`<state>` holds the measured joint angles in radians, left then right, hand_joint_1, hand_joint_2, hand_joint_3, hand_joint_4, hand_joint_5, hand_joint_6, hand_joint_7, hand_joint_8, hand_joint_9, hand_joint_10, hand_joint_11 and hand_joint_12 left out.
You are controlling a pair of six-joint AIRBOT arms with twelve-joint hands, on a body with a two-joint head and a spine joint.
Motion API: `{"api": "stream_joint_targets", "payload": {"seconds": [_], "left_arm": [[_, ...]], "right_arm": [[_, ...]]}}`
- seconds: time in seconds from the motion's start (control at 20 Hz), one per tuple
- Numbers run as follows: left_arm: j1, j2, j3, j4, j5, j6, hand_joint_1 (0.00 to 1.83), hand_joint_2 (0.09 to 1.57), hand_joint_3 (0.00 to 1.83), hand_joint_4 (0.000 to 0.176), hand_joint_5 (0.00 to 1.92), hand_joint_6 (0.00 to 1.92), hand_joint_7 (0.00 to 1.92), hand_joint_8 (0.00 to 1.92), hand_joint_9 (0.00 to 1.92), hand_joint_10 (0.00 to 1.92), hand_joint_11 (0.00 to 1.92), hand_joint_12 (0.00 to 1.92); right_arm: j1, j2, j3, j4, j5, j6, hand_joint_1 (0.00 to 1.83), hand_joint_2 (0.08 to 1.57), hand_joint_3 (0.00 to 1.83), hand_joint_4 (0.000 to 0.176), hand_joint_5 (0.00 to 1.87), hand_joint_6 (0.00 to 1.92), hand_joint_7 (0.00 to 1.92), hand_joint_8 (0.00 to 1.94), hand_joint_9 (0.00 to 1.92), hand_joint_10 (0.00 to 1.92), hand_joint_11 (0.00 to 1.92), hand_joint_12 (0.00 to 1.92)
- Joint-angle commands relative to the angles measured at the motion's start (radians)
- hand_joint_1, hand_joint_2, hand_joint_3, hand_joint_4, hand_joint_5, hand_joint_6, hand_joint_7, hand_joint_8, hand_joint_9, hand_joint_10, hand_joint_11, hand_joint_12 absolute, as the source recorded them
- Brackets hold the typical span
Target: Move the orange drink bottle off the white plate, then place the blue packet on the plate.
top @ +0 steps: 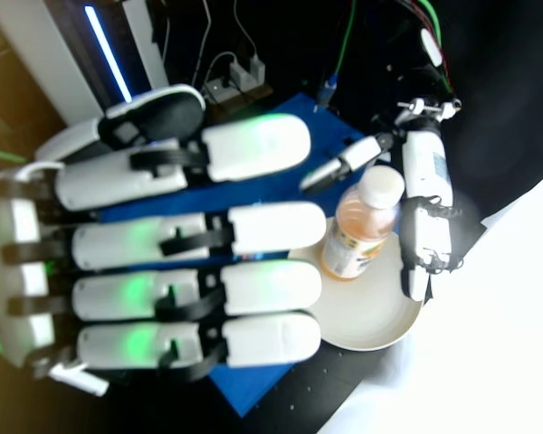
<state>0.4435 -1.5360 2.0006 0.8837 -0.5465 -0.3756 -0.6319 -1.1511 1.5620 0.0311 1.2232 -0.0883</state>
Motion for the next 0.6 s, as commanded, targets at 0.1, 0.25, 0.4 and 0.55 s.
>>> {"api": "stream_joint_targets", "payload": {"seconds": [0.1,0.25,0.4,0.55], "left_arm": [[0.001,-0.006,0.009,-0.062,-0.087,-0.011,1.32,1.13,0.00,0.000,0.92,1.03,0.88,0.98,0.93,1.00,0.76,1.18],[0.015,-0.015,0.016,-0.127,-0.102,-0.002,1.35,1.15,0.00,0.000,0.86,1.14,0.86,1.12,0.87,1.27,0.64,1.28],[0.018,-0.015,0.024,-0.193,-0.131,0.006,1.35,1.16,0.00,0.000,0.96,0.99,0.82,1.17,0.80,1.37,0.62,1.26],[0.029,0.015,0.001,-0.332,-0.201,0.050,1.21,1.13,0.00,0.017,0.93,1.03,0.97,1.04,0.96,0.49,0.71,1.20]], "right_arm": [[0.020,-0.001,-0.001,0.035,0.107,0.009,0.51,0.98,0.00,0.052,0.18,0.00,0.31,0.01,0.22,0.00,0.20,0.00],[0.020,-0.001,-0.002,0.035,0.107,0.009,0.54,0.97,0.00,0.043,0.20,0.01,0.36,0.02,0.24,0.01,0.22,0.01],[0.020,-0.001,-0.003,0.035,0.107,0.009,0.53,0.95,0.00,0.046,0.20,0.00,0.37,0.01,0.22,0.00,0.18,0.00],[0.020,0.002,-0.007,0.035,0.107,0.009,0.51,0.97,0.00,0.028,0.21,0.00,0.35,0.00,0.23,0.00,0.18,0.00]]}}
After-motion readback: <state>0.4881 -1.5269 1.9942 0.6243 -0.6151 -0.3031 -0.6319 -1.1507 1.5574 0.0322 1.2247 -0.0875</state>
